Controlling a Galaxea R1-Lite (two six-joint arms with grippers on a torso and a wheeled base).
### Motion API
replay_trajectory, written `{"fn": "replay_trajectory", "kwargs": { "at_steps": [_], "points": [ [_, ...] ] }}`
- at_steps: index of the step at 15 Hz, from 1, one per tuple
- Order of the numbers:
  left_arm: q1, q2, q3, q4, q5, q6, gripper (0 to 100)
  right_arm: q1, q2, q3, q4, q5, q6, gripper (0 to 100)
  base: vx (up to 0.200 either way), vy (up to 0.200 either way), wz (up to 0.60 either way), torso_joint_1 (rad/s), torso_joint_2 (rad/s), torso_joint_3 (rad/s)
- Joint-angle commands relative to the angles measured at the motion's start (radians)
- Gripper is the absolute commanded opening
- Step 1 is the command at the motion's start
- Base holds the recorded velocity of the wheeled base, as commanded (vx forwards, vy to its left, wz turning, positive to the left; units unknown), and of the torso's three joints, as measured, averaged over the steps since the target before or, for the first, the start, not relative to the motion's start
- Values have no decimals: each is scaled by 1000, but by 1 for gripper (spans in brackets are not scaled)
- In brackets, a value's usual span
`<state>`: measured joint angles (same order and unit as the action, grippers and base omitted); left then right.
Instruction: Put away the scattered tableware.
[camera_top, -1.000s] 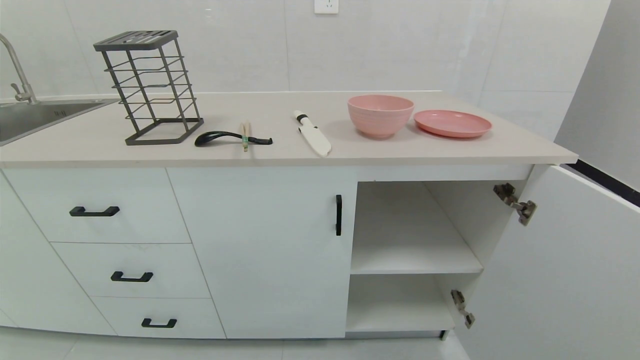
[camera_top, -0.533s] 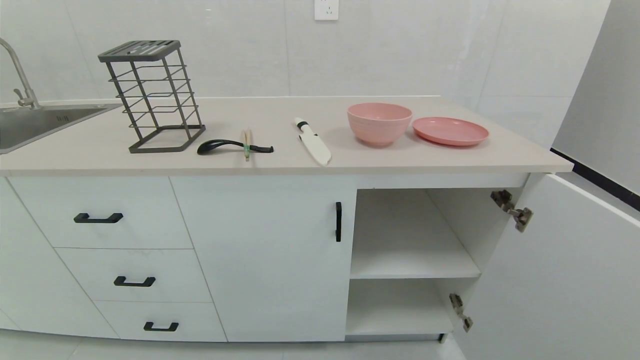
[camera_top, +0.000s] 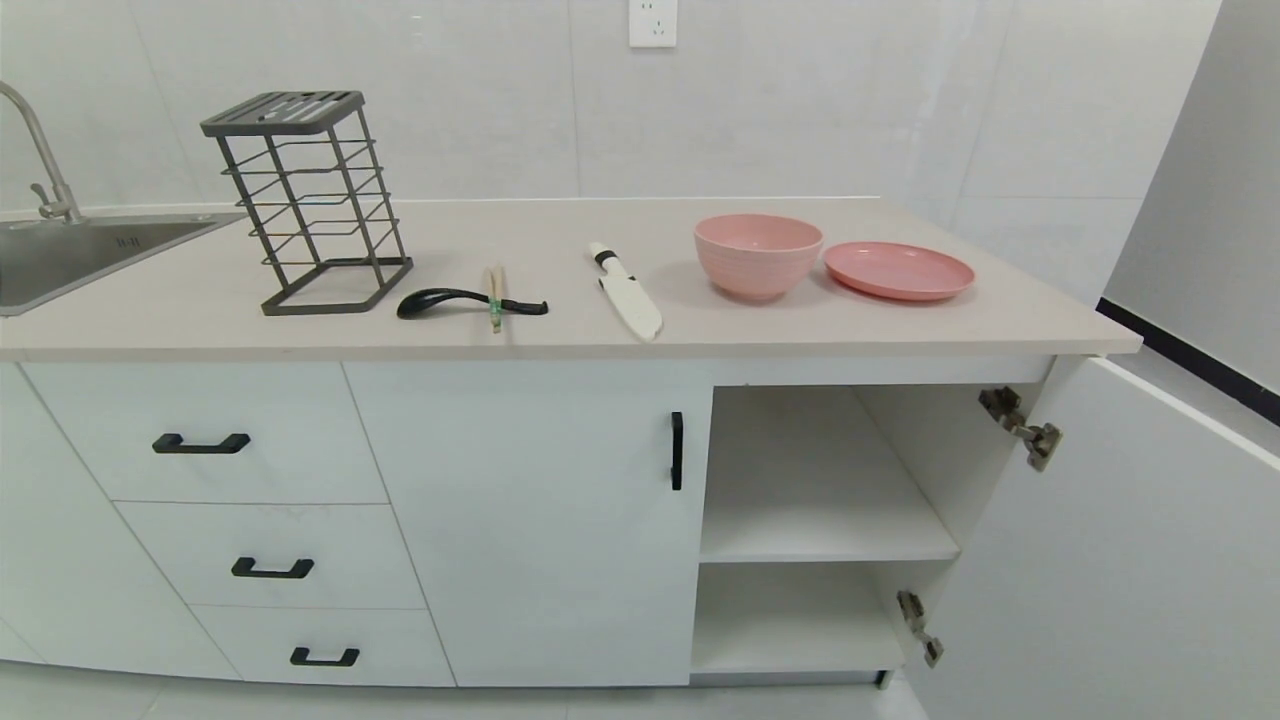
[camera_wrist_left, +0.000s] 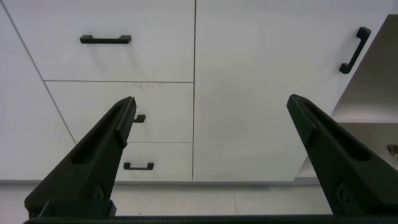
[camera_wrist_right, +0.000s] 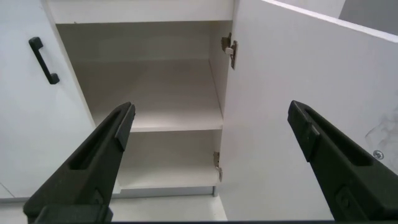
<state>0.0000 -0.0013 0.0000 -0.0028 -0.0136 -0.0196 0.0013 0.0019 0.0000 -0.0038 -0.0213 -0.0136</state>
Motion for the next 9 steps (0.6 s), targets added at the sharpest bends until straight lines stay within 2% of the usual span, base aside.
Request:
{"fn": "replay_trajectory", "kwargs": {
  "at_steps": [1,4,9],
  "points": [
    [0,1,0,0,0,0,100,0,0,0,-1,0,0,100,0,0,0,0,0,0],
    [0,1,0,0,0,0,100,0,0,0,-1,0,0,100,0,0,0,71,-261,-194],
    [0,1,0,0,0,0,100,0,0,0,1,-8,-2,100,0,0,0,121,-445,-321]
  ]
}}
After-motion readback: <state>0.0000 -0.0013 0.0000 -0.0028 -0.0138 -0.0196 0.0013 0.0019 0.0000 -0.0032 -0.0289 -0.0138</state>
